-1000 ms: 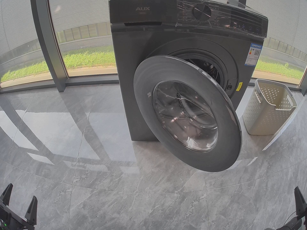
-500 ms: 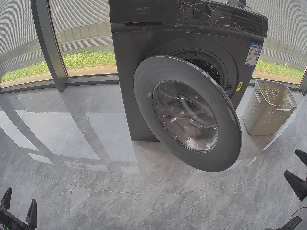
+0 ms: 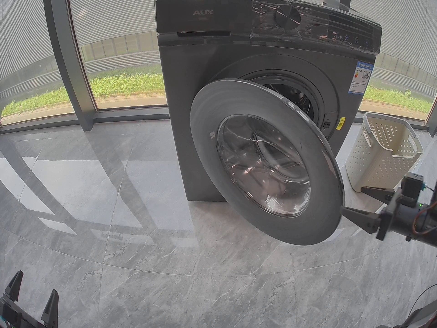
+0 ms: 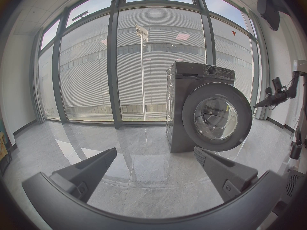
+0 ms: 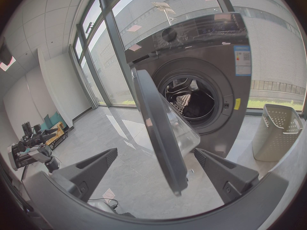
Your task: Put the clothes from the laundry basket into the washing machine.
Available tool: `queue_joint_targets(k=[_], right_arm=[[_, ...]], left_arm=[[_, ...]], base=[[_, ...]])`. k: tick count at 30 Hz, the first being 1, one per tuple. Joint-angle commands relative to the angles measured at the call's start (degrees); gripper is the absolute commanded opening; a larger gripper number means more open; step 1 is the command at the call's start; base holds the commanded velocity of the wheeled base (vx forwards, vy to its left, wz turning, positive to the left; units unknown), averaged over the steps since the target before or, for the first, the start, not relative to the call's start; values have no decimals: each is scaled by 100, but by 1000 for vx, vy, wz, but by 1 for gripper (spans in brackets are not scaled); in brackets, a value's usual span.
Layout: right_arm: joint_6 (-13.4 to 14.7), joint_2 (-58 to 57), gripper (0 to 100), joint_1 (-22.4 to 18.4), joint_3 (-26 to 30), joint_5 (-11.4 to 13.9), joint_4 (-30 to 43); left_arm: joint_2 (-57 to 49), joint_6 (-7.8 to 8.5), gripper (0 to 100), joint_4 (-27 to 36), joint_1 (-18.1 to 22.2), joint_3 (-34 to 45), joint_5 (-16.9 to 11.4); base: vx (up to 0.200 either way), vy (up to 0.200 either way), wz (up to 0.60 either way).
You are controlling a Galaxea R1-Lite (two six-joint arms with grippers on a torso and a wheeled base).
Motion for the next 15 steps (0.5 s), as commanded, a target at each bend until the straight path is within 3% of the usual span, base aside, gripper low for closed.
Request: queue_joint_targets(k=[1, 3, 6, 7, 8, 9, 12, 15], right_arm=[[1, 1684, 100, 379, -724, -147, -488], [-7, 1886, 100, 326, -855, -182, -576], [-16, 2106, 100, -43, -1075, -648, -883], [-16, 2106, 100, -43, -1075, -648, -883], [-69, 2106, 100, -386, -1137, -850, -1129], [-69, 2106, 100, -386, -1137, -850, -1129], [-218, 1746, 100, -1001, -1058, -841, -1244], [-350, 1341, 100, -1317, -917, -832, -1208]], left_arm=[[-73, -18, 100, 46, 1, 92, -70], [-73, -27, 100, 46, 1, 92, -70], [-73, -36, 100, 46, 1, 92, -70], [-73, -36, 100, 46, 1, 92, -70], [-73, -36, 100, 46, 1, 92, -70], [-73, -36, 100, 46, 1, 92, -70], [-73, -10, 100, 46, 1, 92, -70], [-73, -1, 100, 46, 1, 92, -70]], base=[[0, 0, 0], [0, 0, 0], [0, 0, 0], [0, 0, 0], [0, 0, 0], [0, 0, 0], [0, 0, 0], [0, 0, 0]])
